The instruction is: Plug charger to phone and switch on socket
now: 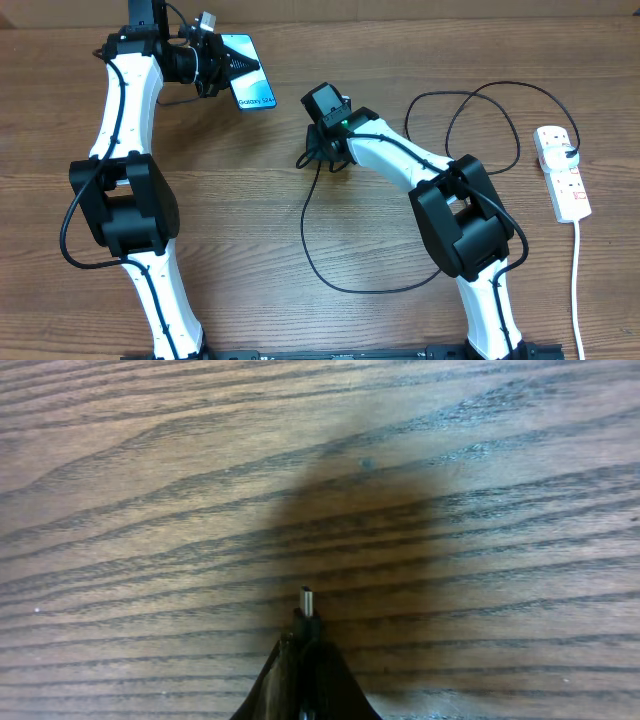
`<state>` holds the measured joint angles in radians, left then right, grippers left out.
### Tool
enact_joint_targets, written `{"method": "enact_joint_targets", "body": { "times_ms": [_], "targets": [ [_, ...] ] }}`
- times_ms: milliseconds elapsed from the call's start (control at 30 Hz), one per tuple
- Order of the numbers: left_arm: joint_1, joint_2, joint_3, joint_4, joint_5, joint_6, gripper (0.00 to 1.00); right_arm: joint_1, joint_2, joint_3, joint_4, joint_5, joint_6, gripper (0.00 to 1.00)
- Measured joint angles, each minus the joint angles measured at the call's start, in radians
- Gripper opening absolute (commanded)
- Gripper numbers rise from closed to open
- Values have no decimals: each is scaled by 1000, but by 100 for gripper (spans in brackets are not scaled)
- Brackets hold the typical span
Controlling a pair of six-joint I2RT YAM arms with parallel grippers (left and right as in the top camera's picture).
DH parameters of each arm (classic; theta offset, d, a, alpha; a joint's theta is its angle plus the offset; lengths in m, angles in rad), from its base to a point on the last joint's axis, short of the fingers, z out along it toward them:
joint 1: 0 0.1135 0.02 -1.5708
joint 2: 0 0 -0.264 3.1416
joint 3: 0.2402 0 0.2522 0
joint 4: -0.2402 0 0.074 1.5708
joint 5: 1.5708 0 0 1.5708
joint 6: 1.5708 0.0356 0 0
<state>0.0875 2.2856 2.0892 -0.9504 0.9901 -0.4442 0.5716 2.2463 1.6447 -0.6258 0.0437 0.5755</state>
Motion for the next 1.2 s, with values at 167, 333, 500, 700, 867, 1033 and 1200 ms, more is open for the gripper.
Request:
{"method": "enact_joint_targets", "body": {
  "times_ms": [167,333,500,700,867,1033,1200],
  "targets": [
    [0,0,0,10,39,0,4,-54,0,1,-4,-156,-39,4],
    [0,0,0,100,169,-11,4,-151,-7,0,45,-535,-161,4],
    [0,0,0,205,256,-79,4,-231,-42,-1,181,-948,-239,4],
    [0,0,-1,272,286,-161,4,-257,-67,-1,247,-1252,-266,4],
    [-6,0,-1,279,267,-201,4,-249,-67,-1,339,-1342,-224,4],
    [-32,0,-2,339,245,-264,4,-243,-67,-1,429,-1372,-121,4],
    [-70,0,-2,402,237,-299,4,-242,-67,-1,568,-1411,27,4]
  ]
}}
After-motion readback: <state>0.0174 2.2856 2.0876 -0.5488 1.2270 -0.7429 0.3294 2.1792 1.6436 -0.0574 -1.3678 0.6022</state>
